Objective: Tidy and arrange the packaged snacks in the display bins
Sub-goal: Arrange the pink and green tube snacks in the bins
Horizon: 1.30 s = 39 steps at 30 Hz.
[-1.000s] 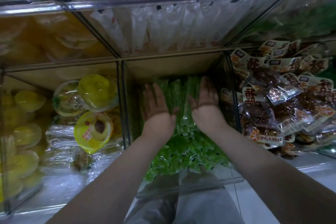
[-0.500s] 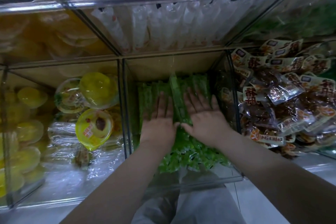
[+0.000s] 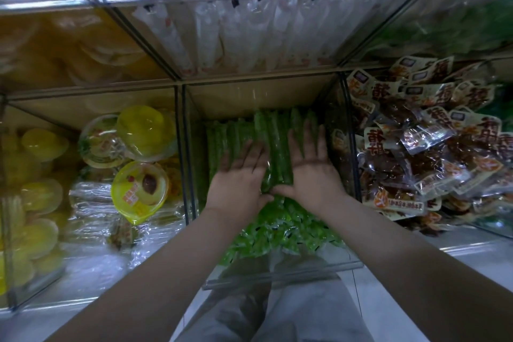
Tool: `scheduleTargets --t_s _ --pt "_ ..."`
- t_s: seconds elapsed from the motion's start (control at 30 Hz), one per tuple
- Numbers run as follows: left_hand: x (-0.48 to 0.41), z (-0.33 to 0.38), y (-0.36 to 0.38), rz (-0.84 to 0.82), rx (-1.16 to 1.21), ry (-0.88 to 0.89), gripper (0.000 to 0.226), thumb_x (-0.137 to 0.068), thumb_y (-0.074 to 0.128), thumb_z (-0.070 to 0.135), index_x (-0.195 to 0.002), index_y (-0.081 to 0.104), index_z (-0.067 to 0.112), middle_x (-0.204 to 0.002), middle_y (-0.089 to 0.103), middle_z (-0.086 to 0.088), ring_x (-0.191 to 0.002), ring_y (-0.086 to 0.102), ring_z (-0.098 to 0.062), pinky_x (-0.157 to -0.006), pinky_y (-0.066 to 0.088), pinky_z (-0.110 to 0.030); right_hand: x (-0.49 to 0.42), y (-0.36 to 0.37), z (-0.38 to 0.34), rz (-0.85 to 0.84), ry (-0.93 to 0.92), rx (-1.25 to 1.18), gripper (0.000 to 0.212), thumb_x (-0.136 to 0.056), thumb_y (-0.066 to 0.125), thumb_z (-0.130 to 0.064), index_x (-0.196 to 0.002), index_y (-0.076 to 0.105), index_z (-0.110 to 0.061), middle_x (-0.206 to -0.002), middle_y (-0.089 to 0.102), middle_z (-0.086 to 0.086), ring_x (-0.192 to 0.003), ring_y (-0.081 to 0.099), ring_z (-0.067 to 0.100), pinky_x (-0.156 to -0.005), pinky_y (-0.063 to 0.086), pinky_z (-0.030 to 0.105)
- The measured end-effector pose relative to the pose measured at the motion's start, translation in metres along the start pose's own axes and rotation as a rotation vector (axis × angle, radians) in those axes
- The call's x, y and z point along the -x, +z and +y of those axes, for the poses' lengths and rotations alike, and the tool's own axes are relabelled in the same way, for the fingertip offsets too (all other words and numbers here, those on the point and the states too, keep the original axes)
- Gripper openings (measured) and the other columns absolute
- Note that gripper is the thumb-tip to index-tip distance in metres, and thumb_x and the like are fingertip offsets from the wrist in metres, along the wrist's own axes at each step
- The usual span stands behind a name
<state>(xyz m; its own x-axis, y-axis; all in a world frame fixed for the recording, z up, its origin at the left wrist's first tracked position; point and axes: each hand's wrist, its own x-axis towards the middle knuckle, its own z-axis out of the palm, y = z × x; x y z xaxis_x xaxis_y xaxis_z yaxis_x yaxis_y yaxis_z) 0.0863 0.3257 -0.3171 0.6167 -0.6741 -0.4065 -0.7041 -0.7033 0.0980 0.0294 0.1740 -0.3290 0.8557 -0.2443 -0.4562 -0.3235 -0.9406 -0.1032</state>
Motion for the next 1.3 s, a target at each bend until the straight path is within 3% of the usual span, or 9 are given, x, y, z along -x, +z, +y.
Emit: scheduleTargets --t_s 0.1,0.23,0.53,0.7,0.83,0.97,1.03,1.2,1.3 --pt "0.012 -0.004 -0.003 -0.049 0.055 -0.115 0.092 -0.091 0.041 0.065 -0.154 -0.003 0.016 -0.163 -0.005 -0.006 -0.150 0.006 -0.024 -0.119 0.007 -0.049 0.004 -0.004 -0.007 0.001 0.082 -0.092 0.126 -0.074 0.065 -0.068 -0.152 -0.020 -0.016 -0.152 -0.037 0.016 -0.143 -0.027 0.038 -0.119 0.013 0.050" --pt "0.014 -0.001 -0.002 0.000 0.119 0.025 0.092 -0.095 0.040 0.059 -0.150 -0.024 0.024 -0.159 -0.027 -0.001 -0.149 -0.011 -0.021 -0.119 0.011 -0.048 0.016 0.003 -0.013 0.043 0.020 -0.085 0.121 -0.077 0.062 -0.066 -0.151 -0.022 -0.020 -0.153 -0.037 0.016 -0.142 -0.031 0.035 -0.119 0.002 0.054" --pt "0.005 -0.007 0.000 -0.173 0.225 -0.106 0.083 -0.098 0.029 0.058 -0.154 -0.012 0.011 -0.162 -0.016 -0.007 -0.150 -0.010 -0.020 -0.120 0.009 -0.048 0.010 0.006 0.000 -0.033 -0.056 -0.069 0.105 -0.083 0.041 -0.077 -0.150 -0.023 -0.026 -0.147 -0.045 0.004 -0.139 -0.037 0.024 -0.116 -0.005 0.047" --pt "0.016 -0.007 -0.013 -0.079 0.467 -0.106 0.060 -0.102 0.033 0.045 -0.152 0.023 0.014 -0.159 0.026 -0.008 -0.144 0.027 -0.023 -0.116 0.025 -0.048 0.017 -0.008 -0.006 -0.062 -0.091 -0.191 0.086 -0.091 0.044 -0.064 -0.156 0.003 -0.025 -0.163 -0.007 0.005 -0.150 -0.011 0.026 -0.121 0.009 0.049" --pt "0.027 -0.003 -0.009 -0.179 0.318 -0.041 0.067 -0.103 0.036 0.040 -0.156 0.001 0.020 -0.163 0.010 -0.001 -0.147 0.022 -0.022 -0.117 0.019 -0.047 0.034 0.002 -0.007 -0.094 -0.194 -0.132 0.076 -0.097 0.042 -0.051 -0.156 0.002 -0.024 -0.164 -0.003 0.004 -0.149 -0.013 0.024 -0.120 0.002 0.052" --pt "0.034 0.002 -0.017 -0.053 0.742 -0.238 0.058 -0.102 0.041 0.039 -0.154 0.022 0.020 -0.159 0.025 -0.003 -0.144 0.029 -0.021 -0.114 0.028 -0.038 0.039 0.004 0.000 0.111 -0.143 -0.307 0.080 -0.098 0.043 -0.049 -0.155 -0.001 -0.015 -0.163 -0.010 0.002 -0.149 -0.012 0.018 -0.123 0.004 0.044" --pt "0.039 0.005 -0.019 -0.029 0.854 -0.278 0.055 -0.103 0.038 0.040 -0.153 0.026 0.020 -0.159 0.026 -0.002 -0.144 0.029 -0.020 -0.113 0.028 -0.034 0.042 0.009 -0.002 0.075 -0.131 -0.226 0.082 -0.096 0.037 -0.057 -0.155 0.001 -0.013 -0.163 -0.013 0.006 -0.149 -0.015 0.020 -0.122 0.005 0.047" --pt "0.055 0.009 -0.007 0.018 0.586 -0.177 0.057 -0.103 0.038 0.040 -0.154 0.020 0.022 -0.162 0.014 -0.002 -0.150 0.008 -0.019 -0.119 0.008 -0.038 0.070 0.019 -0.009 -0.026 -0.135 -0.142 0.089 -0.092 0.038 -0.066 -0.155 -0.008 -0.023 -0.161 -0.021 0.005 -0.148 -0.019 0.023 -0.117 -0.009 0.051" --pt "0.067 0.012 0.007 -0.124 0.198 -0.079 0.072 -0.098 0.044 0.047 -0.155 0.006 0.026 -0.163 -0.008 0.001 -0.149 -0.016 -0.024 -0.119 0.000 -0.050 0.081 0.021 -0.005 -0.111 -0.188 -0.011 0.090 -0.087 0.046 -0.068 -0.156 0.004 -0.028 -0.159 -0.026 0.002 -0.147 -0.023 0.024 -0.117 -0.005 0.054"
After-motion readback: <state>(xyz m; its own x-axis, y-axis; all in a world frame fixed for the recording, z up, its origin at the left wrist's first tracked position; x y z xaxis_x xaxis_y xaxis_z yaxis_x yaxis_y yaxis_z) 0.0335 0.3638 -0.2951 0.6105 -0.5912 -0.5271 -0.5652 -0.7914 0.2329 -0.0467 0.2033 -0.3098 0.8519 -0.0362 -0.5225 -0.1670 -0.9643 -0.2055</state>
